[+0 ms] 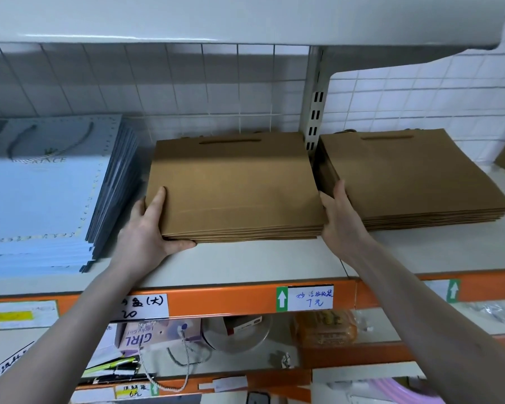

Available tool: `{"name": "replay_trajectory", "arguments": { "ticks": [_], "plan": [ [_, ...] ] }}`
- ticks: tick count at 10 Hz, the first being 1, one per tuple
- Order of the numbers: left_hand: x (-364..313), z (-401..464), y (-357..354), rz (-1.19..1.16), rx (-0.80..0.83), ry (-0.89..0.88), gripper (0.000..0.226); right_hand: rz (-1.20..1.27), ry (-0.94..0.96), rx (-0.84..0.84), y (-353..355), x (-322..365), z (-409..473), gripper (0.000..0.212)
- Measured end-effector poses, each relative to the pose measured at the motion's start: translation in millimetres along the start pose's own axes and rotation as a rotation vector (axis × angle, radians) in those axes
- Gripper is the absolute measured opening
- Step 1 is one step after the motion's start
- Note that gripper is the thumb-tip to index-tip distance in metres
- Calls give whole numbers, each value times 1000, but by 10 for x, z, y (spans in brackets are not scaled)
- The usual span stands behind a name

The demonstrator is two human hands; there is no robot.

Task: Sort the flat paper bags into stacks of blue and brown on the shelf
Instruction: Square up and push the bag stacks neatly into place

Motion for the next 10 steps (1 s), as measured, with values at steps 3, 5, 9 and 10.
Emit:
{"name": "replay_trajectory", "arguments": {
  "ticks": [3, 5, 9, 10],
  "plan": [
    [51, 3, -24, -95, 51, 13, 122, 163, -149, -2, -29, -165, 107, 100],
    [100, 58, -30, -122, 51, 5, 120, 63, -162, 17, -42, -86, 14, 114],
    [130, 94, 33, -169, 47, -42, 113, -72, -103, 92, -92, 4, -181, 76],
    [147, 107, 53, -157, 51, -21, 115, -79, -127, 59, -113, -32, -157, 84]
  ]
}}
Point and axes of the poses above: each hand's wrist, its own z-axis towards the middle knuckle, its own y-axis out of the back of the hand, x = y × z, the point moved 10 cm from there along z, towards the middle knuckle, and after that the axes turned 7 degrees about -z, right-handed, at the moved point
